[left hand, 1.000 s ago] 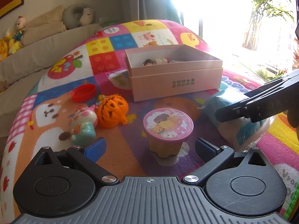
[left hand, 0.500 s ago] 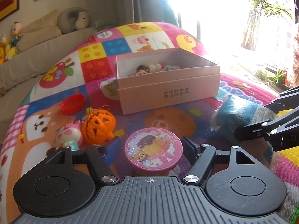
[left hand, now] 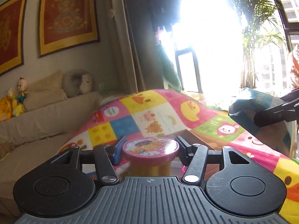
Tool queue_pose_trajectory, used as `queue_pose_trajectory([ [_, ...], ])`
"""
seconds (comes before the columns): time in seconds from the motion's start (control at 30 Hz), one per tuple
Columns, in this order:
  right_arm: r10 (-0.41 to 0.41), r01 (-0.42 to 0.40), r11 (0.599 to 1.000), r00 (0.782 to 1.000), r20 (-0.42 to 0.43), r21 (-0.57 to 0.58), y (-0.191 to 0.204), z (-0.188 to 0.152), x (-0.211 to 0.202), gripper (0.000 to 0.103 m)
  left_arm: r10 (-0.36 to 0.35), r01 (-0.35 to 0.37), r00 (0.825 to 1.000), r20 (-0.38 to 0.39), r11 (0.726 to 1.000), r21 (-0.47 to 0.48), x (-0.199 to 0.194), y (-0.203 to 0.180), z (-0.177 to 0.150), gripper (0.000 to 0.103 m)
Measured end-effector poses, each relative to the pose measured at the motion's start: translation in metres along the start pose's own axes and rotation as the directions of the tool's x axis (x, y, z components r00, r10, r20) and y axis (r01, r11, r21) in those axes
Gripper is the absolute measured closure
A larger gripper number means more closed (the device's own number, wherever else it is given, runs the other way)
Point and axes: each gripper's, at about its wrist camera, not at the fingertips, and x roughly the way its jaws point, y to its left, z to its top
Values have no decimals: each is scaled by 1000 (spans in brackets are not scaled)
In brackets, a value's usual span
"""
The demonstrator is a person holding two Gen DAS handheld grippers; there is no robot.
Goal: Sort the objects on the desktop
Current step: 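Grasp and lift the pink round toy with the left tool while the right tool carries the packet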
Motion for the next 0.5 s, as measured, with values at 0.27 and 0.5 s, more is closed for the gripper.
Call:
queue_pose_trajectory([
  [0.27, -40, 40, 999, 999, 10, 8, -9, 16, 27, 50, -12, 1, 996, -92, 993, -114, 61, 18, -9, 9],
  [0.5, -18, 22, 997, 998, -66, 68, -17, 26, 90, 50, -22, -14, 976, -218, 987, -162, -15, 38, -88, 4],
])
